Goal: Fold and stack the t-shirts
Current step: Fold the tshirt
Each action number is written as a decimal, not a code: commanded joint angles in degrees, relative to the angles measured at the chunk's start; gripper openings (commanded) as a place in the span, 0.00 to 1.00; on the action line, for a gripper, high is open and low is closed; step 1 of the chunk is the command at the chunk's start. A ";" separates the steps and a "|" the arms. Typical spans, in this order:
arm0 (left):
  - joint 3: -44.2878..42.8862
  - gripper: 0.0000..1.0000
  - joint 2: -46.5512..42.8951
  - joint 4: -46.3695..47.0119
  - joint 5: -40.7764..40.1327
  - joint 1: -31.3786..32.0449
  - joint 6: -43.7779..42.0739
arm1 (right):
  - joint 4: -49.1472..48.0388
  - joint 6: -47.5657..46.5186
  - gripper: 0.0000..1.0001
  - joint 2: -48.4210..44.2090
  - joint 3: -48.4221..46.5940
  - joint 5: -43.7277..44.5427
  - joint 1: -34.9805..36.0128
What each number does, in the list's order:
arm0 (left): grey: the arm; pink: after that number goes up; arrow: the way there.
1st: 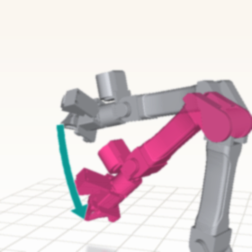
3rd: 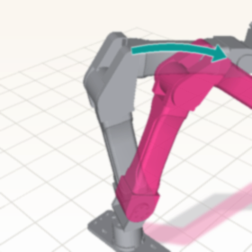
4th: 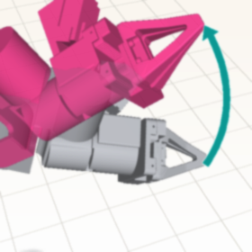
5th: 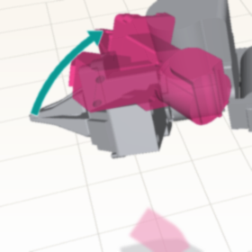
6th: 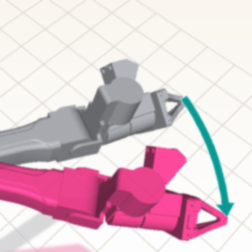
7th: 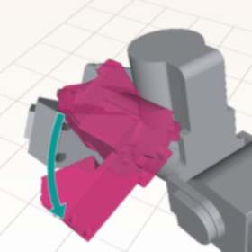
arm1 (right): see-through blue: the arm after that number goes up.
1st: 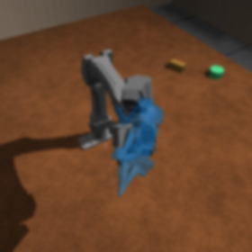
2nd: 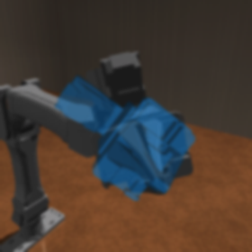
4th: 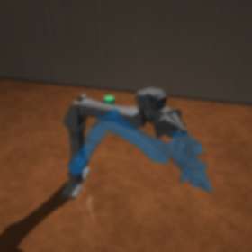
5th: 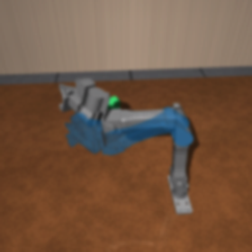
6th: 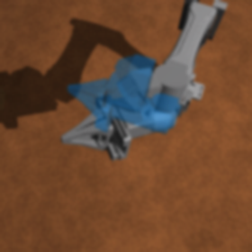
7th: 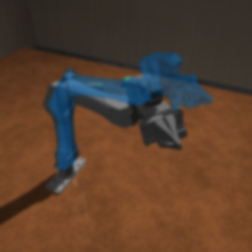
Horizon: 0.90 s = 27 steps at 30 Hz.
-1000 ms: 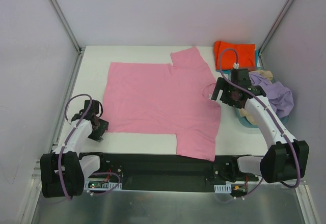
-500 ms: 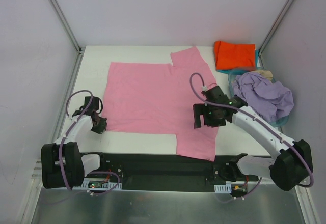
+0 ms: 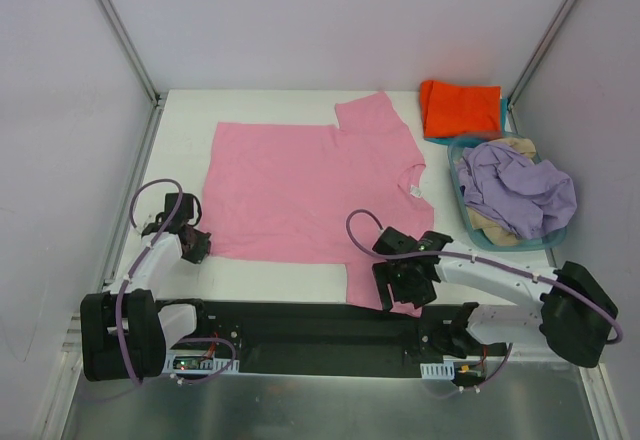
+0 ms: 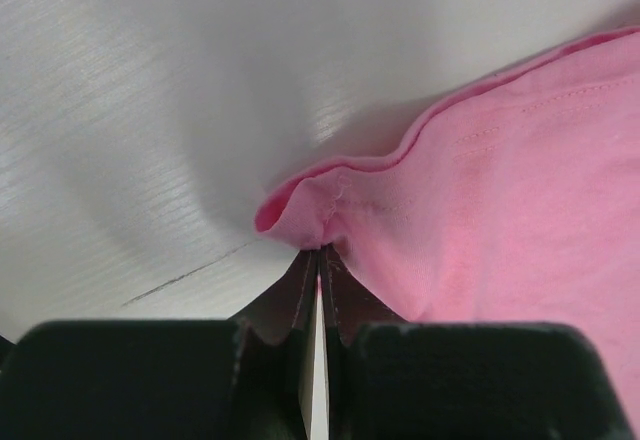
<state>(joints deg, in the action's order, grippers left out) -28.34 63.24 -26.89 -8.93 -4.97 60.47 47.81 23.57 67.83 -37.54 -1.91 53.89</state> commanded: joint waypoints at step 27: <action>0.48 0.00 -13.48 -12.38 -2.23 -0.21 0.70 | 10.54 -0.89 0.01 7.67 -11.95 3.07 -0.36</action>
<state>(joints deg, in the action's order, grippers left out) -27.18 54.11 -31.16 -8.14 -4.97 60.53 52.34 25.34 76.73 -48.80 5.76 53.78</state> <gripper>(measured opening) 0.006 0.055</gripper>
